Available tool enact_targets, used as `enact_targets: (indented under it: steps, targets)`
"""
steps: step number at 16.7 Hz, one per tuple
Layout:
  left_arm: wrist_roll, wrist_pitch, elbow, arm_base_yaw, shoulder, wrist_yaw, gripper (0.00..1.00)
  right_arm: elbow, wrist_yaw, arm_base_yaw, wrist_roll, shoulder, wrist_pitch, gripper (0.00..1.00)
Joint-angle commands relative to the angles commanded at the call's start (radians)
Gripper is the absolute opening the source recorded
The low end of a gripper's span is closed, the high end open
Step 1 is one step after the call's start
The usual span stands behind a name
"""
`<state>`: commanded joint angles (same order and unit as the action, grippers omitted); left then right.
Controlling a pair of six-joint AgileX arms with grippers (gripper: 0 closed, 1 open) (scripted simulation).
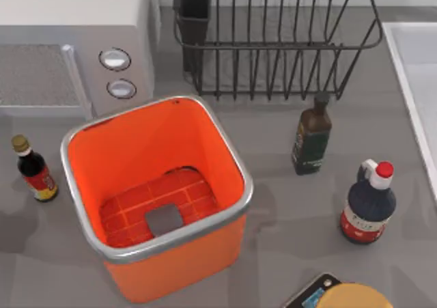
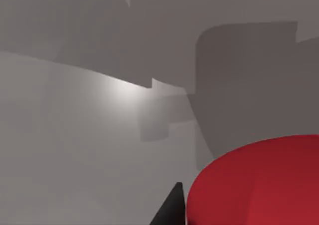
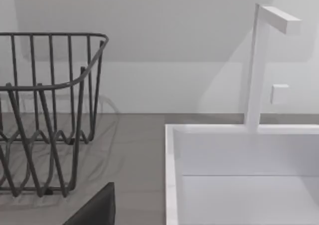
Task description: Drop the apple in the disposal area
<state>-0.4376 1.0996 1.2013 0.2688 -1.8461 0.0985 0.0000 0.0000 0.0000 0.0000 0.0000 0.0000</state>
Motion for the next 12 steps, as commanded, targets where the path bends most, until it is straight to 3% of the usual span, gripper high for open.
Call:
enact_targets:
  steps: [3,8,12]
  targets:
    - [-0.007,0.133,0.121,-0.010,0.043,-0.009,0.00,0.000,0.000,0.000,0.000,0.000,0.000,1.00]
    - [-0.018,0.239,0.320,-0.013,0.074,-0.089,0.00,0.000,0.000,0.000,0.000,0.000,0.000,1.00]
    - [-0.019,0.253,0.346,-0.008,0.074,-0.101,0.00,0.000,0.000,0.000,0.000,0.000,0.000,1.00]
